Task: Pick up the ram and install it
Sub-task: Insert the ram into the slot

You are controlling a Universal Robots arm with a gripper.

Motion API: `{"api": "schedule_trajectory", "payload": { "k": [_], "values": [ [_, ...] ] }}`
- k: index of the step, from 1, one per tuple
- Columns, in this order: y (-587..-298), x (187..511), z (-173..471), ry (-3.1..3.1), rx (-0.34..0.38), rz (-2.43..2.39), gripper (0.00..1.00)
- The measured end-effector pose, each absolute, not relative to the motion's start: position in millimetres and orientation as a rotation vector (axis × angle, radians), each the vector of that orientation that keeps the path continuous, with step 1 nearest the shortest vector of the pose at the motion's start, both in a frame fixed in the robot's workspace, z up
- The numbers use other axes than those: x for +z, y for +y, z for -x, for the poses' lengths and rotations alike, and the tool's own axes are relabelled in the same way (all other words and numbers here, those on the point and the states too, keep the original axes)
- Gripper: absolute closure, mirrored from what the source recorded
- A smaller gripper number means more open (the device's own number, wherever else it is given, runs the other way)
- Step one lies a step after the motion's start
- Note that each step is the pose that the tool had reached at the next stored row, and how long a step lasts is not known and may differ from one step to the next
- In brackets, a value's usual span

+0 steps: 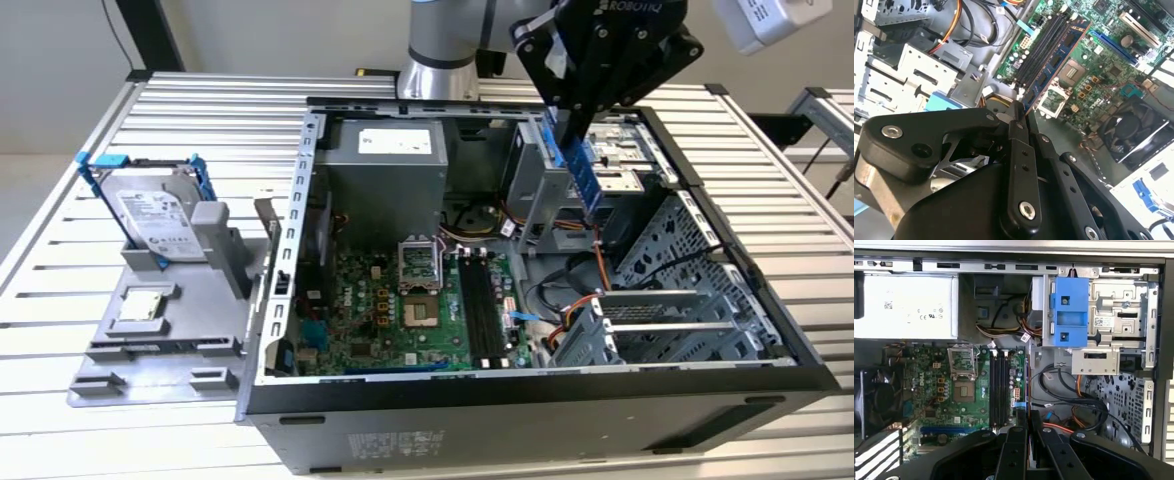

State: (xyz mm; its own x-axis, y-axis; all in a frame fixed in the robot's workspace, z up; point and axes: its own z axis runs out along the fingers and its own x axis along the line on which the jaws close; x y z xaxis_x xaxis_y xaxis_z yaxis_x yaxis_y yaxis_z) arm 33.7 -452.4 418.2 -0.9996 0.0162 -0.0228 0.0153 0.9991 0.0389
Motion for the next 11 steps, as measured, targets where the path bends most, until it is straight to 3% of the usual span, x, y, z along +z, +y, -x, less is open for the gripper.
{"api": "schedule_trajectory", "payload": {
  "k": [11],
  "values": [
    [-452.5,418.2,-33.7,3.113,0.059,-0.150,1.00]
  ]
}}
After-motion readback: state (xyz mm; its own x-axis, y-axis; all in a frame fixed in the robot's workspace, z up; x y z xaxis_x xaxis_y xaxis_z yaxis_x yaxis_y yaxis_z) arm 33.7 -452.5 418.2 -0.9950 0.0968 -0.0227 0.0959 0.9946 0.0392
